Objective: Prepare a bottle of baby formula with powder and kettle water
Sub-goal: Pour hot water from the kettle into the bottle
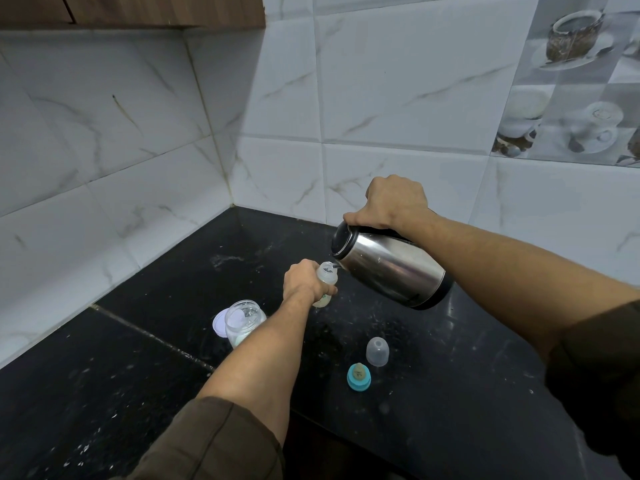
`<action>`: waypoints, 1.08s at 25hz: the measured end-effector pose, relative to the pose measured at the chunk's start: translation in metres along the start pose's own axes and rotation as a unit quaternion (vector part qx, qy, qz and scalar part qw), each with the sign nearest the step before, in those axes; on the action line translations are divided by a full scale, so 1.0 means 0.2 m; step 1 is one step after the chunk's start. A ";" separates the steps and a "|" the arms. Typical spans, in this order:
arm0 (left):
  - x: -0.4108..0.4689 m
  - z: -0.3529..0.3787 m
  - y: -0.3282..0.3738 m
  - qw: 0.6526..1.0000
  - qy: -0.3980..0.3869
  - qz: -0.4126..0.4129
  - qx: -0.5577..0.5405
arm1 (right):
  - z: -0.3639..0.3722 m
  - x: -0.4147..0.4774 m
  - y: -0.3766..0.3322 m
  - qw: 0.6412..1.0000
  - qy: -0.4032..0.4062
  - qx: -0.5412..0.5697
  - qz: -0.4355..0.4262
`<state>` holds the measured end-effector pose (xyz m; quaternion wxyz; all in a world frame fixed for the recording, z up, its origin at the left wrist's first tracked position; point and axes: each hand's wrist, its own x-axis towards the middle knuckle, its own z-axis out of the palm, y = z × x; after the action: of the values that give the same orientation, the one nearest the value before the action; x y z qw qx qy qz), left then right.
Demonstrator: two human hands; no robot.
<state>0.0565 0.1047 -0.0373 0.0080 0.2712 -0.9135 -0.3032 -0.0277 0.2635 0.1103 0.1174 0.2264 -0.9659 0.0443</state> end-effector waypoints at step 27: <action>0.01 0.00 -0.01 1.000 -0.001 0.001 -0.002 | 0.00 0.01 0.00 1.000 0.001 -0.004 -0.003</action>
<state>0.0560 0.1031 -0.0392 0.0079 0.2701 -0.9130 -0.3057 -0.0289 0.2628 0.1101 0.1193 0.2291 -0.9652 0.0399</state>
